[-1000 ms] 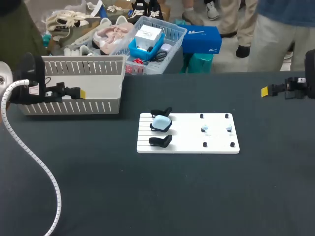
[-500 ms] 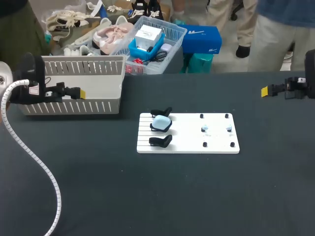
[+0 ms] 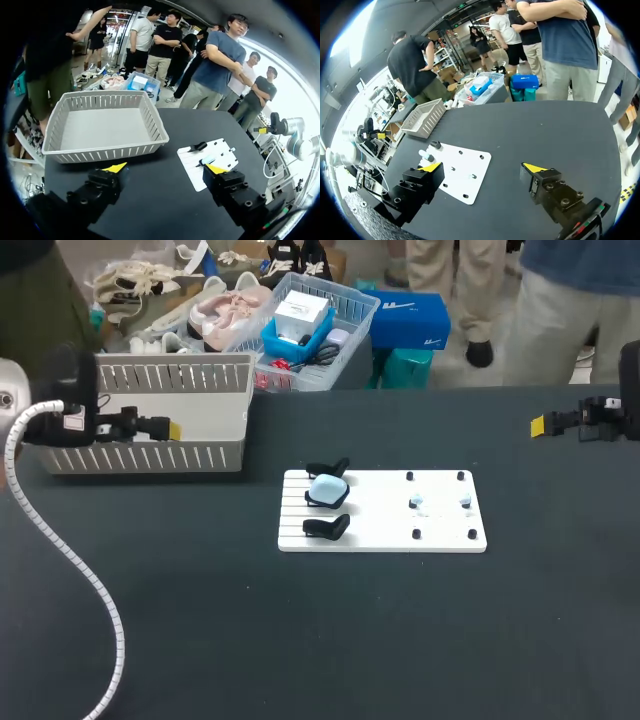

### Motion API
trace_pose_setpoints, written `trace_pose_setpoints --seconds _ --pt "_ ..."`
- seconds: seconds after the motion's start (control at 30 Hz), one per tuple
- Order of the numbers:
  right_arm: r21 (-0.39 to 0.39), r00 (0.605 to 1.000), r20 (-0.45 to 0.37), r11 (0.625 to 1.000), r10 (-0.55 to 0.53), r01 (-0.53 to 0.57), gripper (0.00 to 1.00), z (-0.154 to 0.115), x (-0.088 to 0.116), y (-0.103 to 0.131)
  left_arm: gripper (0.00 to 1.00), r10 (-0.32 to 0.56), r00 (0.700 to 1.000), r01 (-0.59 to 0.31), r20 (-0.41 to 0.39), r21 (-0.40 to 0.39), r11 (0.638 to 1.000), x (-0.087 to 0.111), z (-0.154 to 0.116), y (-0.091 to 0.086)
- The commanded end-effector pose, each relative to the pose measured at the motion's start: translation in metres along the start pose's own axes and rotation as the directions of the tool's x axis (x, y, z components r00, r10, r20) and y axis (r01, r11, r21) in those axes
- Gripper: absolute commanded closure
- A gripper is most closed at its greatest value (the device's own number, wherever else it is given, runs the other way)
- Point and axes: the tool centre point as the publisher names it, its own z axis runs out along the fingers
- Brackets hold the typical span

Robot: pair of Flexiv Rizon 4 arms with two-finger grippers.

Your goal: Pick up each earbud case from the left stands, insert the matching earbuds, close the lid, and place the case in the box.

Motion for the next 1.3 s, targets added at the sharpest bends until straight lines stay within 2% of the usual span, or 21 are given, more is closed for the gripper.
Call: trace_pose_setpoints --seconds 0.03,0.3,0.67,0.8,0.87,1.03,1.3 --pt "-0.002 1.0 -0.001 1.0 -0.001 0.001 0.0 0.0 0.0 -0.001 0.0 0.041 0.999 -0.041 0.002 0.072 0.997 -0.002 -0.003 0.004" --pt "-0.002 1.0 -0.001 1.0 -0.001 0.001 0.0 0.0 0.0 -0.001 0.0 0.216 0.976 -0.216 0.019 0.157 0.964 -0.013 -0.007 -0.008" --pt "-0.002 1.0 -0.001 1.0 -0.001 0.001 0.0 0.0 0.0 -0.001 0.0 0.391 0.92 -0.383 0.035 0.301 0.873 -0.029 -0.01 -0.017" --pt "-0.002 1.0 -0.001 1.0 -0.001 0.001 0.0 0.0 0.0 -0.001 0.0 0.471 0.881 -0.454 0.04 0.348 0.82 -0.031 -0.011 -0.022" --pt "-0.002 1.0 -0.001 1.0 -0.001 0.001 0.0 0.0 0.0 -0.001 0.0 0.514 0.857 -0.492 0.051 0.383 0.782 -0.032 -0.012 -0.024" --pt "-0.002 1.0 -0.001 1.0 -0.001 0.001 0.0 0.0 0.0 -0.001 0.0 0.613 0.785 -0.59 0.093 0.412 0.694 -0.033 -0.012 -0.03" --pt "-0.002 1.0 -0.001 1.0 -0.001 0.001 0.0 0.0 0.0 -0.001 0.0 0.708 0.692 -0.676 0.142 0.474 0.564 -0.032 -0.001 -0.031"
